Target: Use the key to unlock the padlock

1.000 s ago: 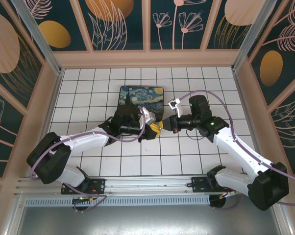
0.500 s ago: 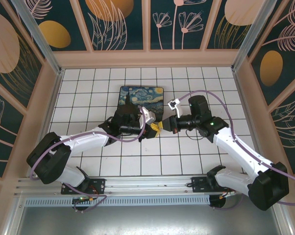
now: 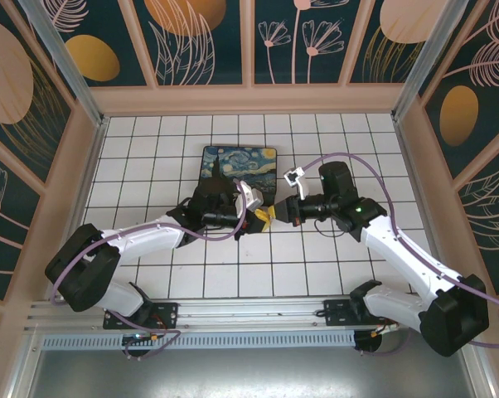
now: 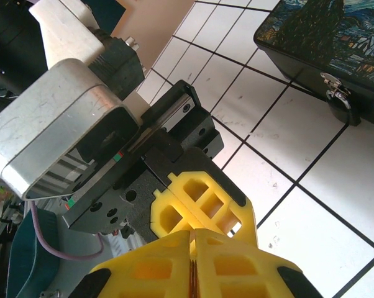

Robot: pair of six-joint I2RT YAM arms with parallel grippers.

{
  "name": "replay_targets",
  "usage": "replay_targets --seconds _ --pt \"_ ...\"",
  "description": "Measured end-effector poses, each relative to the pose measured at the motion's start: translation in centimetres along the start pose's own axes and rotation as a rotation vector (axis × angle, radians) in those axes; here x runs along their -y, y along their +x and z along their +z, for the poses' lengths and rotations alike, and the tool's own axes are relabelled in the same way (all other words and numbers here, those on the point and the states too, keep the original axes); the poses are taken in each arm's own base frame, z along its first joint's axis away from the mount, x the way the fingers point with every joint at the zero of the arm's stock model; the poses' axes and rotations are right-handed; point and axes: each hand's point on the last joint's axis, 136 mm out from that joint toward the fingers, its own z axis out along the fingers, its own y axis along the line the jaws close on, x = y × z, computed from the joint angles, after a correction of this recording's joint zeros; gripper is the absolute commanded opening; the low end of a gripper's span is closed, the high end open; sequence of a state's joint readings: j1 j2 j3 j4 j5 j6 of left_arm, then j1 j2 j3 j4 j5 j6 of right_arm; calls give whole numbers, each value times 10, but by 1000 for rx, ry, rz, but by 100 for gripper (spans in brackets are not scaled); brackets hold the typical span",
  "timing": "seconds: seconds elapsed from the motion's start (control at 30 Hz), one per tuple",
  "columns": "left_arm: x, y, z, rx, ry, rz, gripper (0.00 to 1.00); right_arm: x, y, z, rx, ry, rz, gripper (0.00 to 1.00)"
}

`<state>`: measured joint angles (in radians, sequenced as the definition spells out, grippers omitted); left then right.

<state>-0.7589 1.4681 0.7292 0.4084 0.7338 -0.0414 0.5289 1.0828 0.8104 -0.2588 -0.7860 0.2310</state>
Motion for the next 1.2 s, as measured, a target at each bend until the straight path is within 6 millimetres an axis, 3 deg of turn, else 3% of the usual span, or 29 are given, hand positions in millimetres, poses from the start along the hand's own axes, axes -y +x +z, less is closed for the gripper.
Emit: replay_targets --seconds 0.43,0.57,1.2 --pt "-1 3 -2 0 -17 -9 5 4 3 -1 4 -19 1 8" --pt "-1 2 -2 3 -17 -9 11 2 3 1 3 -25 -7 7" --pt "-1 2 -8 17 -39 -3 6 -1 7 7 -18 -50 5 7"
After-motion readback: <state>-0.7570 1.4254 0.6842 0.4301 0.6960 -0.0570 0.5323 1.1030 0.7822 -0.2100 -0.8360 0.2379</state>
